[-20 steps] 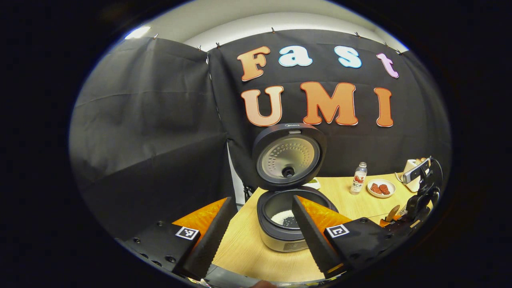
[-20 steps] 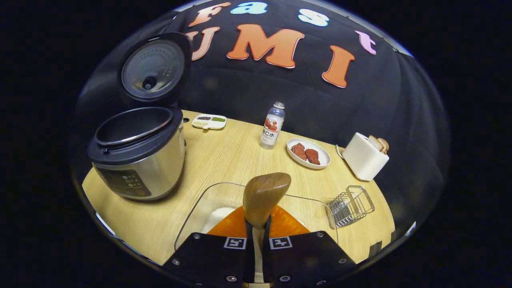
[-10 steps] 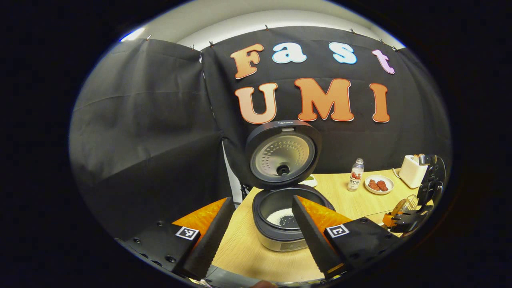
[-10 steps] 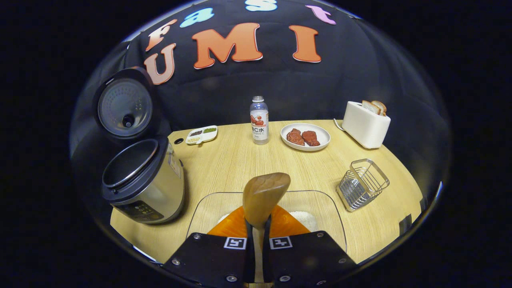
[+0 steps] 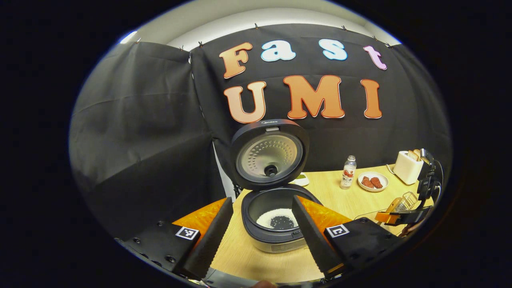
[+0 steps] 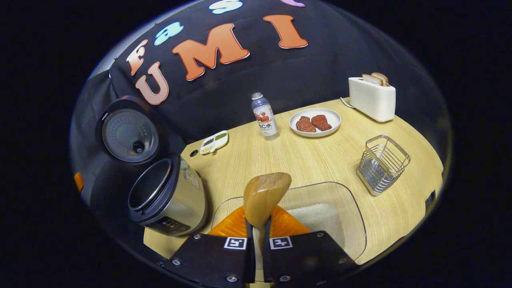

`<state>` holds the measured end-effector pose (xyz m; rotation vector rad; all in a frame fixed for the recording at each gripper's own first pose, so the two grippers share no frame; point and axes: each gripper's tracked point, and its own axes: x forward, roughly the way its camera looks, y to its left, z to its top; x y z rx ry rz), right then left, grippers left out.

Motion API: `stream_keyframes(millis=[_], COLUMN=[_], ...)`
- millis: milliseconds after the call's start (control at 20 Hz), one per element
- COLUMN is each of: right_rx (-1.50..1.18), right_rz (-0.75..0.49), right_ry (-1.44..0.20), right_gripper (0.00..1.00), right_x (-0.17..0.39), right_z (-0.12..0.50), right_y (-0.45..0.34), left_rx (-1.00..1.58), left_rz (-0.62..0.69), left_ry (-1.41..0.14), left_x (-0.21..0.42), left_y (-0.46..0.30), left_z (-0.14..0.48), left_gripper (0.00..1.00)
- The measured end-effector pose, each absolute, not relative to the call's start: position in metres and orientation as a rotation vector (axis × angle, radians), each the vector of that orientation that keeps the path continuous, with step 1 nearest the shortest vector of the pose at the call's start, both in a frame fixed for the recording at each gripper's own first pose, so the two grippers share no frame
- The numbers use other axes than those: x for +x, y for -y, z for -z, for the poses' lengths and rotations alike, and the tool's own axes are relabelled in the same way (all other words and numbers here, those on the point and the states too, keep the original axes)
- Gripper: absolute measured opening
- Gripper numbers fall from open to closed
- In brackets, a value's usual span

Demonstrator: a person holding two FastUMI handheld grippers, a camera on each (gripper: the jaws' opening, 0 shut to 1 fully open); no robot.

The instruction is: Close the left gripper, press the button to open the rice cooker; take a wooden spoon from the chopstick holder with the right hand, scoop a spoonful of rice and pour it into the rice cooker, then put the wooden spoon back into the chopstick holder.

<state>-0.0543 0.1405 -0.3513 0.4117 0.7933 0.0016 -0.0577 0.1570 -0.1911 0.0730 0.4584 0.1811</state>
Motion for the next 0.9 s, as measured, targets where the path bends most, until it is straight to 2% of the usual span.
stream_keyframes(millis=[50,100,150,550,900], right_rx=[0.437,0.458,0.491,0.762,0.866], right_rz=[0.000,0.006,0.006,0.008,0.013], right_ry=[-0.797,-0.802,-0.807,-0.852,-0.865], right_gripper=[0.07,0.07,0.07,0.07,0.07], right_x=[-0.054,-0.054,-0.053,-0.050,-0.048], right_z=[0.352,0.353,0.353,0.358,0.369], right_y=[-0.140,-0.139,-0.139,-0.142,-0.135], left_rx=[0.074,0.075,0.075,0.082,0.092], left_rz=[-0.182,-0.181,-0.183,-0.175,-0.155], left_ry=[-0.458,-0.460,-0.458,-0.468,-0.472], left_x=[-0.060,-0.059,-0.059,-0.057,-0.049], left_y=[-0.157,-0.156,-0.156,-0.153,-0.143], left_z=[0.192,0.191,0.191,0.192,0.191], left_gripper=[0.89,0.89,1.00,1.00,1.00])
